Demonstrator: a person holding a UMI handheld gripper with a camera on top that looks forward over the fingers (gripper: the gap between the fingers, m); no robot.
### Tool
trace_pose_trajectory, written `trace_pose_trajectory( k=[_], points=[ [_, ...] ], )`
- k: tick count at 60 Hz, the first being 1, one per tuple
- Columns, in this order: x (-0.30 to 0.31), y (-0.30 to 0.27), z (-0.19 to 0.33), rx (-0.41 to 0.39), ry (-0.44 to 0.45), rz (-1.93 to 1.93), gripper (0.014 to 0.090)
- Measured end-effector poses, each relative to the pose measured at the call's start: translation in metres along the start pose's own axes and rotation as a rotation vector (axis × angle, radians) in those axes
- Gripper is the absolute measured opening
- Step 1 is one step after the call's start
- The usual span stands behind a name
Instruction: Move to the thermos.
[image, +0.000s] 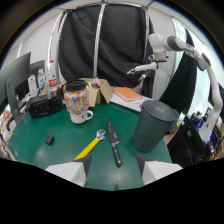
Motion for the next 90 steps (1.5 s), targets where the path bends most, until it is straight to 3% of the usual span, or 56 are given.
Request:
trace_pose_trajectory(
  k=[3,4,21,44,57,66,90],
  points=[
    [0.000,0.001,-0.002,0.002,0.005,0.004,0.0824],
    [0.000,0.003,-0.004,0.000,0.007,0.004,0.0856],
    [-0.044,0.007,-0.022,0.001,-0.070,-0.006,0.0854],
    [-0.134,-0.098,0.041,0.134,-0.173,0.003,0.0852],
    [-0.163,-0.139,0.102,0.159,-0.130,0.022,0.0853],
    [-0.172,-0.142,0.128,0.124,-0.123,0.031,0.0850],
    [-0.172,-0.138,0.141,0.092,-0.112,0.046,0.0851]
  ],
)
